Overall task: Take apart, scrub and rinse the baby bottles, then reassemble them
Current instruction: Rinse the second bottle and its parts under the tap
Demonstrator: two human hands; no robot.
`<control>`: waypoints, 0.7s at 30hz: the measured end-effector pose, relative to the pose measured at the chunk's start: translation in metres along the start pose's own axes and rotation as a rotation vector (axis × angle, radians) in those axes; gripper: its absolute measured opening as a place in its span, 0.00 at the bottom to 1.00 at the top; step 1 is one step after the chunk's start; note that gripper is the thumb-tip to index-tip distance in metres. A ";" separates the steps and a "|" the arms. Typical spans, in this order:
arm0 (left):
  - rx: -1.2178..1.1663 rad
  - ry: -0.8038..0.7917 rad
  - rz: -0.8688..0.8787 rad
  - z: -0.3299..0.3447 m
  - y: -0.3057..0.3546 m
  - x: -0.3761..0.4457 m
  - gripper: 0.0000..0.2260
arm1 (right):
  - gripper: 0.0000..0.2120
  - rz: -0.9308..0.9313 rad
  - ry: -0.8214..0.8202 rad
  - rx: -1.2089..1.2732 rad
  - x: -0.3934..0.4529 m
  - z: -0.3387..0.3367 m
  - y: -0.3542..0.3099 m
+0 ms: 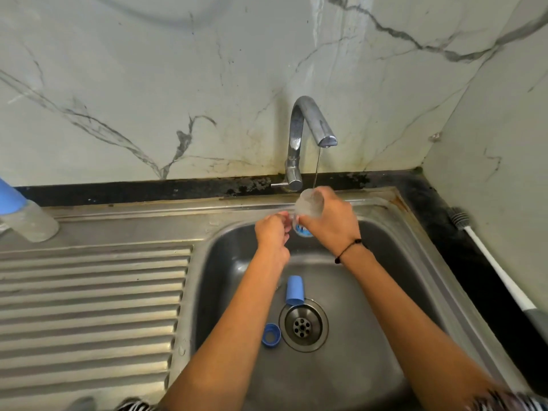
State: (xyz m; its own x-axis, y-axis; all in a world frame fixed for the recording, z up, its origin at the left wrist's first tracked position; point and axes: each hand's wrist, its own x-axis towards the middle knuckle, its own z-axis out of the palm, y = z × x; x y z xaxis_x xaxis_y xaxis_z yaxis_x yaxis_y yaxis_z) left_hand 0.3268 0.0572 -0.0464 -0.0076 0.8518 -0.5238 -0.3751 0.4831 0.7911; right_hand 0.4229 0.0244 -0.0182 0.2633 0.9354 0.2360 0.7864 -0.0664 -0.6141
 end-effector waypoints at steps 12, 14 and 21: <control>-0.054 0.018 -0.046 0.000 0.000 0.000 0.09 | 0.25 -0.031 -0.066 -0.032 -0.003 -0.002 0.001; -0.041 0.009 -0.052 -0.002 0.002 0.000 0.08 | 0.25 -0.081 0.057 0.015 -0.001 -0.002 0.001; -0.028 0.018 -0.066 -0.005 0.000 0.003 0.10 | 0.26 -0.096 0.106 0.024 -0.001 0.002 0.000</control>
State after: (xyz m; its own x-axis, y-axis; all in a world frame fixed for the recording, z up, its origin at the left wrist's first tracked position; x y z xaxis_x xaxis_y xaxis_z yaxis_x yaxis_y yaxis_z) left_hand 0.3219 0.0592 -0.0493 0.0013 0.8144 -0.5804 -0.4015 0.5319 0.7455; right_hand 0.4216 0.0244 -0.0196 0.2457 0.8951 0.3719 0.7978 0.0312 -0.6021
